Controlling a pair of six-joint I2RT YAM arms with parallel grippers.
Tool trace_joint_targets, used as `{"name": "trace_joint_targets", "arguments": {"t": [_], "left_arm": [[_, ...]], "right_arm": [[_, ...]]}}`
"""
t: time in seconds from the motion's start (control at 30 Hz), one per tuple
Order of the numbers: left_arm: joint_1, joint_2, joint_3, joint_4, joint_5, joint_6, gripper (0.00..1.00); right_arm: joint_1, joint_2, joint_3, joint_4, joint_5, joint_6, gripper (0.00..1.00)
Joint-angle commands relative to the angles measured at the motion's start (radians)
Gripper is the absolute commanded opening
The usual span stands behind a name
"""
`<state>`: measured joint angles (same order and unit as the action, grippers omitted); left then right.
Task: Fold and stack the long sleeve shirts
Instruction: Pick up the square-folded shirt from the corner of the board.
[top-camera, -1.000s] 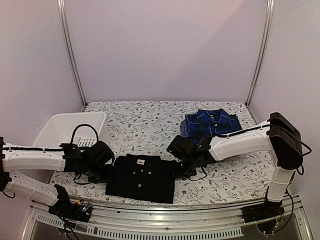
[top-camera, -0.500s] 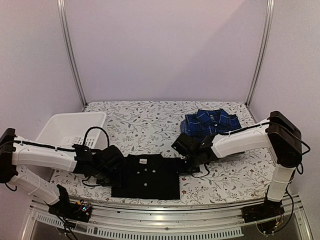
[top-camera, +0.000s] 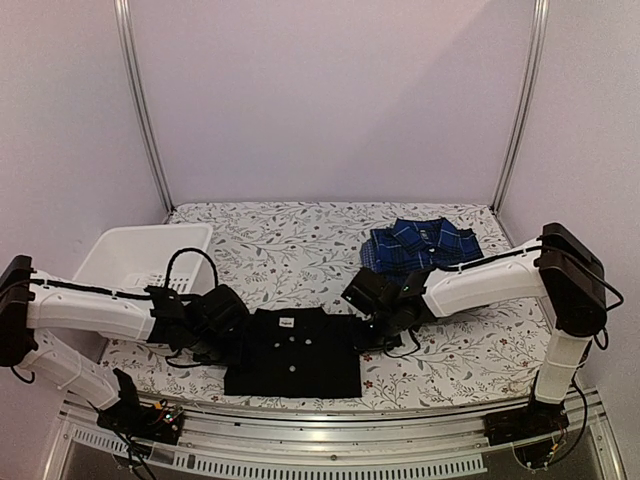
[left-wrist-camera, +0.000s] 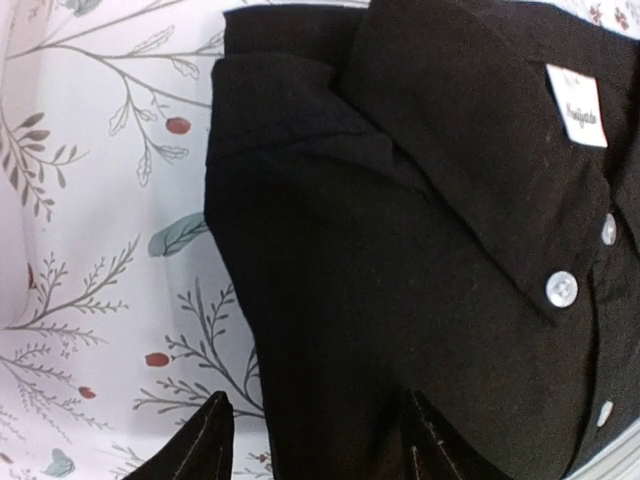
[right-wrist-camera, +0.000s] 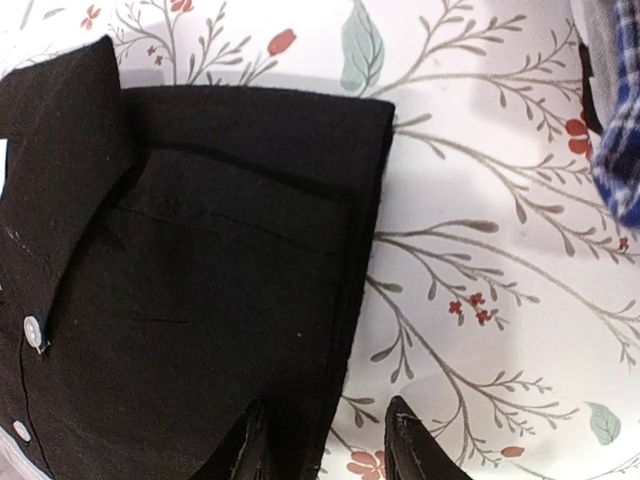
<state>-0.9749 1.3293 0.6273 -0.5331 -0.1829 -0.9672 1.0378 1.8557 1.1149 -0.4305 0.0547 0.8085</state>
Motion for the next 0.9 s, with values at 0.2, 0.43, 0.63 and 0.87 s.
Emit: {"name": "trace_joint_targets", "arguments": {"t": [0.2, 0.43, 0.63, 0.87], "left_arm": [[0.094, 0.076, -0.057, 0.151, 0.114, 0.126, 0.52], [0.091, 0.173, -0.058, 0.185, 0.158, 0.130, 0.44], [0.073, 0.188, -0.031, 0.175, 0.156, 0.123, 0.19], [0.054, 0.143, 0.050, 0.084, 0.115, 0.141, 0.00]], "right_arm": [[0.044, 0.073, 0.073, -0.111, 0.056, 0.049, 0.40], [0.072, 0.145, 0.124, -0.122, 0.036, 0.057, 0.41], [0.080, 0.168, 0.131, -0.116, 0.021, 0.066, 0.29], [0.080, 0.162, 0.224, -0.176, 0.062, 0.049, 0.01]]}}
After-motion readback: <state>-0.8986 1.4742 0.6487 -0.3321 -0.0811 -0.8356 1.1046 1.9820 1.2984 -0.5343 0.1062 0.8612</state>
